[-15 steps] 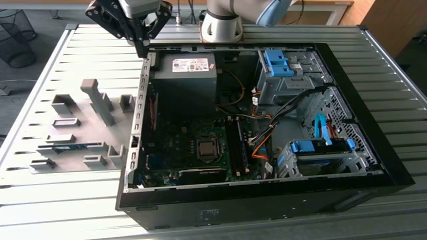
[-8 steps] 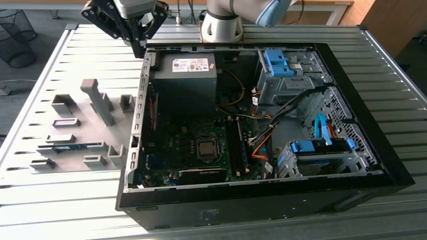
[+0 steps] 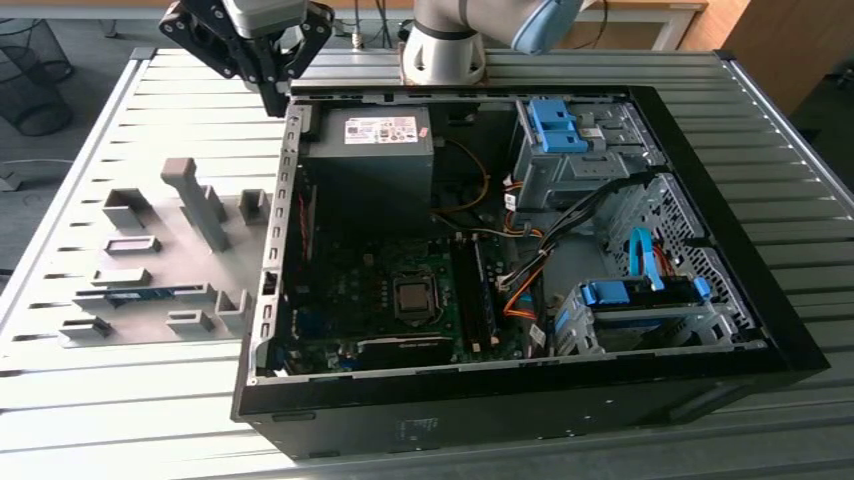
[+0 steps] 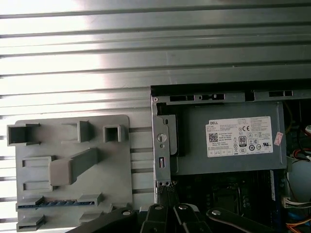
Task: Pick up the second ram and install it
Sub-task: 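Reach for the second ram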
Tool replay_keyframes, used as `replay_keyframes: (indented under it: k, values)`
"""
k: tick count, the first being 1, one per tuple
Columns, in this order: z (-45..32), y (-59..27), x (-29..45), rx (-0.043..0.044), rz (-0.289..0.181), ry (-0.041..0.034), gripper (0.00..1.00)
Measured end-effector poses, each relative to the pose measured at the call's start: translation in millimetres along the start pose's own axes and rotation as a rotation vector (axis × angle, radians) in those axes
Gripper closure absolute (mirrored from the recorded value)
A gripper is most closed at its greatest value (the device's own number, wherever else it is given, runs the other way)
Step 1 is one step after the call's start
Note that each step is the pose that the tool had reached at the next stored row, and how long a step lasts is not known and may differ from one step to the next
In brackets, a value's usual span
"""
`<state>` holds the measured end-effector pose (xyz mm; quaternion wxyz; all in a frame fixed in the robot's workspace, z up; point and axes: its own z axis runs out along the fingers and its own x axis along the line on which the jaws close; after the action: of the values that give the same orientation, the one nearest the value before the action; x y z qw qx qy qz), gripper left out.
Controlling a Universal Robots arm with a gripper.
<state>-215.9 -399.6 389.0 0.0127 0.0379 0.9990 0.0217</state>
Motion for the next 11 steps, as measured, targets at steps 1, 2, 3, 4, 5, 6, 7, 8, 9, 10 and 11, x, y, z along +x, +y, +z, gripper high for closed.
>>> replay_keyframes:
  k: [1, 2, 3, 4, 5, 6, 7, 8, 9, 10, 11]
  values:
    - [0.0, -0.2, 0.2, 0.0, 0.0, 0.0, 0.9]
    - [0.0, -0.5, 0.4, 0.0, 0.0, -0.0001, 0.9]
    - [0.0, -0.9, 0.7, 0.0, 0.0, 0.0, 0.9]
    - [0.0, -1.2, 1.1, 0.0, 0.0, -0.0001, 0.9]
    - [0.0, -1.6, 1.8, 0.0, 0.0, -0.0001, 0.9]
    - [0.0, -2.2, 2.4, -0.0001, 0.0, -0.0001, 0.9]
    - [-0.1, -2.8, 2.9, 0.0, 0.0, -0.0001, 0.9]
    - [-0.1, -3.7, 3.7, 0.0, 0.0, 0.0, 0.9]
    - [-0.1, -4.6, 4.6, 0.0, 0.0, 0.0, 0.9]
    - [-0.2, -5.5, 6.2, 0.0, 0.0, 0.0, 0.9]
    - [-0.2, -6.4, 8.8, 0.0, 0.0, 0.0, 0.9]
